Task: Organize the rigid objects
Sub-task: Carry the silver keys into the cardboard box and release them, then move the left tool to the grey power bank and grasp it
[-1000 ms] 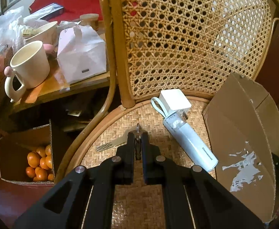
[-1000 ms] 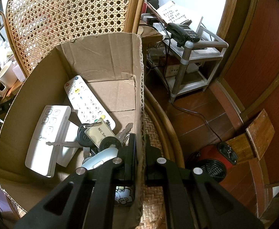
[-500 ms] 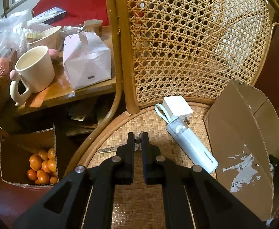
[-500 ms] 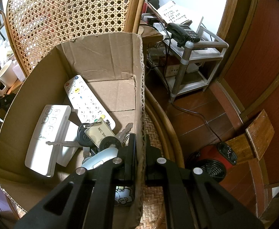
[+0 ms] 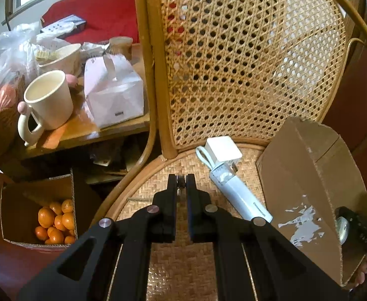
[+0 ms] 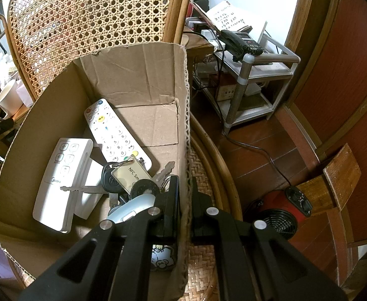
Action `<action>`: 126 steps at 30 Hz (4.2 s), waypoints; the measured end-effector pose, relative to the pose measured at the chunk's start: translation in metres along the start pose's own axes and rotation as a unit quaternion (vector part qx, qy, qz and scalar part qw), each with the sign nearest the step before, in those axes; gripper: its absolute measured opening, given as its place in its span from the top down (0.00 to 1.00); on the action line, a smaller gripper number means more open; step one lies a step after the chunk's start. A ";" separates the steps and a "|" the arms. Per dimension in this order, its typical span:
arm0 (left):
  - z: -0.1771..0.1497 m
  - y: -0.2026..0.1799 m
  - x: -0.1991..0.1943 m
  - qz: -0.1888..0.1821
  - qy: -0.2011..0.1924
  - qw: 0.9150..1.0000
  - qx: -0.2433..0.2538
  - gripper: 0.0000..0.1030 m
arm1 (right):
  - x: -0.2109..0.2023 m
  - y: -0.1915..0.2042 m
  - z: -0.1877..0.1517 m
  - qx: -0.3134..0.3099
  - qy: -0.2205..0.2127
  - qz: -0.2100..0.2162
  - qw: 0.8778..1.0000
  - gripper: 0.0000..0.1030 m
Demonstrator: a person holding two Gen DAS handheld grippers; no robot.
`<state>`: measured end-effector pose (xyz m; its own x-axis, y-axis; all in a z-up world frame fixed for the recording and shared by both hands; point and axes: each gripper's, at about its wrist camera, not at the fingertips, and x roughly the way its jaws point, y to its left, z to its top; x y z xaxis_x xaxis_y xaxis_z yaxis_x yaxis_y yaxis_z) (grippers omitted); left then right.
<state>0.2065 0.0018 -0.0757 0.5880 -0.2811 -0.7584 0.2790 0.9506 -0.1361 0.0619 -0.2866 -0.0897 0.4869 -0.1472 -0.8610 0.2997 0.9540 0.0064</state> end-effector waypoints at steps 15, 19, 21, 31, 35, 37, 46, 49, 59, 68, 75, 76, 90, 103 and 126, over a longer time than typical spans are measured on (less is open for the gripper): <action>-0.003 -0.059 -0.090 0.041 -0.145 0.985 0.089 0.94 | -0.001 0.000 -0.002 -0.007 0.001 -0.005 1.000 0.93; -0.006 -0.087 -0.118 0.052 -0.191 0.973 0.116 0.94 | -0.001 0.000 -0.001 -0.007 0.002 -0.005 1.000 0.93; -0.009 -0.103 -0.131 0.049 -0.215 0.967 0.131 0.94 | -0.002 -0.001 -0.002 -0.009 0.002 -0.005 1.000 0.93; -0.013 -0.161 -0.165 -0.063 -0.240 0.960 0.130 0.94 | -0.003 0.000 -0.002 -0.009 0.002 -0.005 1.000 0.93; -0.017 -0.183 -0.151 -0.078 -0.217 0.962 0.146 0.94 | -0.002 -0.001 -0.002 -0.008 0.002 -0.005 1.000 0.93; -0.019 -0.192 -0.140 -0.082 -0.199 0.964 0.155 0.94 | -0.003 0.000 -0.002 -0.009 0.002 -0.005 1.000 0.93; -0.006 -0.180 -0.100 -0.039 -0.150 0.981 0.115 0.71 | -0.002 0.000 -0.002 -0.011 0.000 -0.005 1.000 0.93; 0.000 -0.163 -0.092 -0.011 -0.149 0.985 0.088 0.31 | -0.001 0.000 -0.001 -0.010 0.001 -0.005 1.000 0.93; 0.022 -0.099 -0.056 0.051 -0.138 0.989 0.014 0.00 | -0.001 0.002 -0.001 -0.011 0.001 -0.005 1.000 0.93; 0.015 -0.066 0.003 0.037 -0.042 0.998 -0.033 0.00 | -0.002 0.002 -0.001 -0.021 0.003 -0.009 1.000 0.93; 0.011 -0.055 0.035 0.047 0.001 0.998 -0.038 0.00 | -0.002 0.002 0.000 -0.020 0.002 -0.009 1.000 0.93; 0.008 -0.053 0.042 0.045 0.015 0.998 -0.040 0.00 | -0.002 0.002 0.000 -0.020 0.003 -0.009 1.000 0.93; -0.005 -0.037 0.076 0.050 0.071 0.995 -0.051 0.00 | -0.002 0.004 0.001 -0.022 0.002 -0.012 1.000 0.93; -0.017 -0.026 0.091 -0.010 0.093 0.993 -0.069 0.00 | -0.001 0.003 0.001 -0.020 0.002 -0.012 1.000 0.93; -0.044 -0.062 0.085 0.033 0.099 0.993 0.063 0.72 | -0.001 0.003 0.000 -0.018 0.002 -0.011 1.000 0.93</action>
<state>0.2057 -0.0756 -0.1603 0.4508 -0.1746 -0.8754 0.3442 0.9388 -0.0100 0.0626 -0.2836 -0.0885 0.4777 -0.1680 -0.8623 0.2816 0.9590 -0.0308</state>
